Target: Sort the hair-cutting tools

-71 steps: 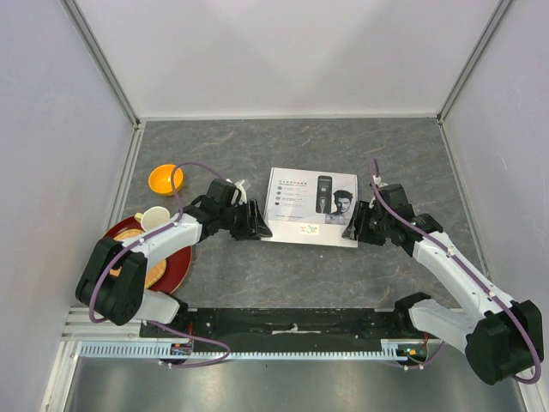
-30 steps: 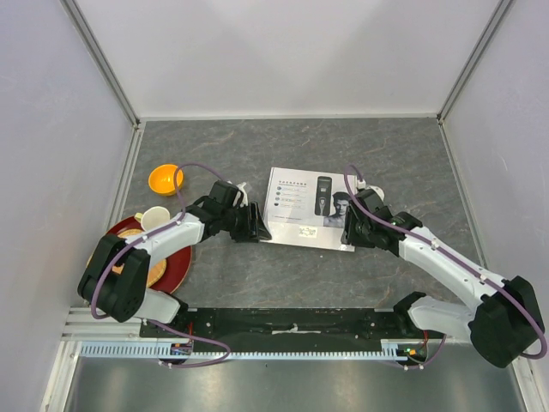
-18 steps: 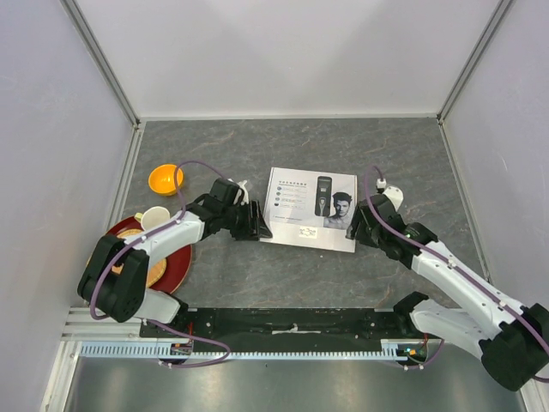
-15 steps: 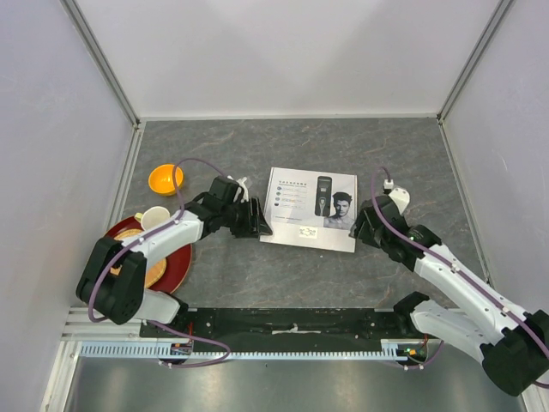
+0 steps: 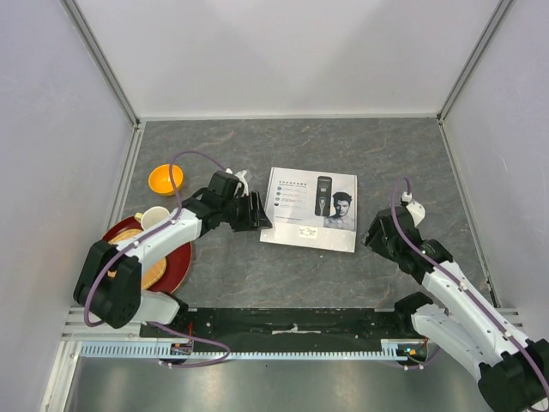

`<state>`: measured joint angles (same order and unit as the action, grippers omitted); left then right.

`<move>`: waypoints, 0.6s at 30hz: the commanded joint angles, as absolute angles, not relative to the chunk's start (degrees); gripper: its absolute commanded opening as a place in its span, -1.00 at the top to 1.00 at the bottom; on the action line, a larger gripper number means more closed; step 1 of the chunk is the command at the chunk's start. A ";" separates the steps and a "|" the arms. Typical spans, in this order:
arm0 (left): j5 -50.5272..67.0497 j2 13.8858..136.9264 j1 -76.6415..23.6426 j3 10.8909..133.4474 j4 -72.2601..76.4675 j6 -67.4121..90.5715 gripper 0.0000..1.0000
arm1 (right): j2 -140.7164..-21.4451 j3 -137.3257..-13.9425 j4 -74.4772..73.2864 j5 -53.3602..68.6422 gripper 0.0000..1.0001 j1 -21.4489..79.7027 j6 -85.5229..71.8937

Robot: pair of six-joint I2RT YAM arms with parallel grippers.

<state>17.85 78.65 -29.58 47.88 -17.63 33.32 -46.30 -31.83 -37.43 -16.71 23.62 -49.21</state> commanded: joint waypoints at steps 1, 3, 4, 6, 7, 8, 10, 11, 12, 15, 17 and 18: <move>16.17 79.89 -29.88 49.22 -16.79 31.38 -0.18 | -42.72 -32.78 -30.68 -10.03 -0.28 23.47 -46.76; 16.17 80.42 -29.97 48.96 -16.26 31.29 -0.17 | -42.80 -32.78 -28.84 -6.09 -0.27 23.47 -45.28; 16.35 80.68 -30.06 48.87 -16.09 31.38 -0.17 | -43.15 -32.70 -28.22 -4.93 -0.27 23.38 -45.18; 16.52 81.64 -30.23 48.60 -15.38 31.55 -0.16 | -44.64 -31.56 -25.32 -1.60 -0.27 23.47 -44.56; 16.52 81.91 -30.23 48.43 -15.21 31.55 -0.13 | -45.26 -31.03 -24.44 -0.10 -0.27 23.47 -44.65; 16.70 82.18 -30.32 48.17 -14.68 31.73 -0.11 | -46.66 -30.16 -22.95 1.39 -0.27 23.47 -44.65; 16.70 82.97 -30.59 47.90 -14.33 31.90 -0.07 | -48.07 -29.36 -21.98 1.85 -0.23 23.47 -44.47; 16.79 83.14 -30.76 47.64 -13.98 31.99 -0.04 | -49.47 -28.75 -21.10 2.02 -0.22 23.47 -44.47; 16.79 83.32 -30.76 47.46 -13.89 32.08 -0.01 | -50.09 -28.48 -20.48 2.28 -0.21 23.47 -44.39; 16.79 83.76 -31.03 47.11 -13.71 32.17 0.09 | -51.59 -27.51 -18.90 2.37 -0.14 23.47 -44.21; 16.61 83.76 -31.20 46.85 -13.54 32.17 0.15 | -52.29 -27.07 -18.37 1.76 -0.11 23.47 -44.12; 16.35 83.76 -31.20 46.76 -13.45 32.17 0.16 | -52.47 -26.90 -18.28 1.32 -0.09 23.47 -44.12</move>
